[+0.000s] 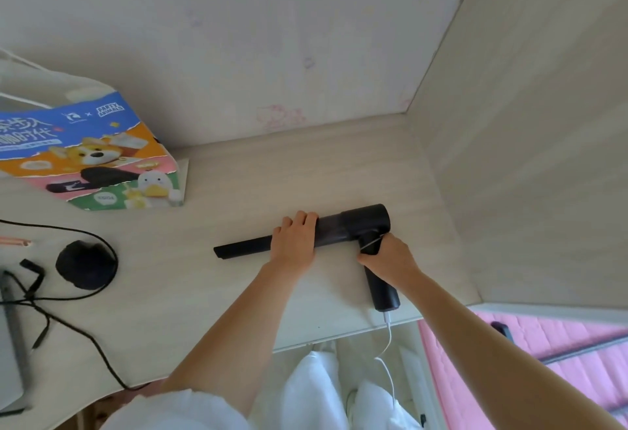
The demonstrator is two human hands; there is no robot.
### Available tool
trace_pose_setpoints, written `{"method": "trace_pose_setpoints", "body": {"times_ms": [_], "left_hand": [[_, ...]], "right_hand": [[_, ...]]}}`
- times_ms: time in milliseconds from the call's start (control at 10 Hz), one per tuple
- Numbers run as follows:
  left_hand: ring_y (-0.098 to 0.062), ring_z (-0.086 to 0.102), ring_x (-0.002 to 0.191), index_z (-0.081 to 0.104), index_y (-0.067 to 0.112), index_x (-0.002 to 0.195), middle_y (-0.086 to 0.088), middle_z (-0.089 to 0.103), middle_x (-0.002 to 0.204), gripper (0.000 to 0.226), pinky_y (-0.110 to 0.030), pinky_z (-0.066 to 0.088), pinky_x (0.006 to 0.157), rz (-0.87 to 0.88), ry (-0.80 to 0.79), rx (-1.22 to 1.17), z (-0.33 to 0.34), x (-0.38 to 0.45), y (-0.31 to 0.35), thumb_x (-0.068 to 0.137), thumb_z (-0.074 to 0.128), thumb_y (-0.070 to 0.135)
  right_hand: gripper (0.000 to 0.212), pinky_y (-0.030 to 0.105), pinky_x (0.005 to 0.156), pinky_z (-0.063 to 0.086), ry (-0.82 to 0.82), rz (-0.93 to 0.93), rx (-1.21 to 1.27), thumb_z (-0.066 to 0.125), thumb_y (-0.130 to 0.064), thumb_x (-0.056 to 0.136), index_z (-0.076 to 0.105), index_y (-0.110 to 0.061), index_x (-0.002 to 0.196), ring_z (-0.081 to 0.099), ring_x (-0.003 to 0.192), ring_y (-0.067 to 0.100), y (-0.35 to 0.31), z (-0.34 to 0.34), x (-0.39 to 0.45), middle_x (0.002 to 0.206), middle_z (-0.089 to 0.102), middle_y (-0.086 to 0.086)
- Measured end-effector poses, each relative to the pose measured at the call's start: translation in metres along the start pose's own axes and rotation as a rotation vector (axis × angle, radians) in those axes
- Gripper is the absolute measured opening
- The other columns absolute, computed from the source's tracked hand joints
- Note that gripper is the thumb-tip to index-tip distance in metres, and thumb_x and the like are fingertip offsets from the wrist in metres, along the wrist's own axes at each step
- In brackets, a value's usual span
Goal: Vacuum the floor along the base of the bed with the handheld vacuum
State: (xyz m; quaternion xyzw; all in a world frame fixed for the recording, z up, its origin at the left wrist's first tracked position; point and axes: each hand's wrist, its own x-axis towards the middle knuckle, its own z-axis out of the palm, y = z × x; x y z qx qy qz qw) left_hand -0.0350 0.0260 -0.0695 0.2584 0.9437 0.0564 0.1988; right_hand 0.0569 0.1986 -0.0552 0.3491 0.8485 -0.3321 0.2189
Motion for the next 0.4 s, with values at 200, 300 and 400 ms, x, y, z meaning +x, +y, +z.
{"method": "trace_pose_setpoints", "body": {"times_ms": [200,300,400], "left_hand": [[-0.028,0.048,0.119,0.034,0.021,0.148,-0.006,0.047,0.138,0.059,-0.037,0.042,0.096,-0.01,-0.051,-0.031,-0.007,-0.002,-0.002,0.096,0.062,0.023],[-0.03,0.042,0.133,0.018,0.02,0.158,-0.007,0.039,0.151,0.082,-0.04,0.035,0.11,-0.01,-0.033,0.002,-0.003,-0.01,-0.007,0.095,0.068,0.037],[-0.033,0.021,0.149,0.007,0.019,0.161,-0.007,0.019,0.165,0.087,-0.045,0.019,0.122,-0.066,0.07,-0.009,-0.003,-0.033,-0.005,0.098,0.063,0.038]], "right_hand": [[0.048,0.035,0.074,0.047,0.012,0.035,0.088,0.069,-0.035,0.077,0.043,-0.009,0.108,0.055,0.088,0.026,0.0,-0.002,-0.005,0.095,0.054,0.005],[0.048,0.032,0.072,0.045,0.029,0.001,0.118,0.066,-0.038,0.082,0.044,-0.008,0.113,0.054,0.087,0.024,0.007,-0.002,-0.012,0.101,0.057,0.008],[0.05,0.034,0.082,0.046,0.143,-0.03,0.132,0.06,-0.037,0.087,0.044,-0.008,0.124,0.055,0.1,0.026,0.02,-0.005,-0.027,0.116,0.057,0.011]]}}
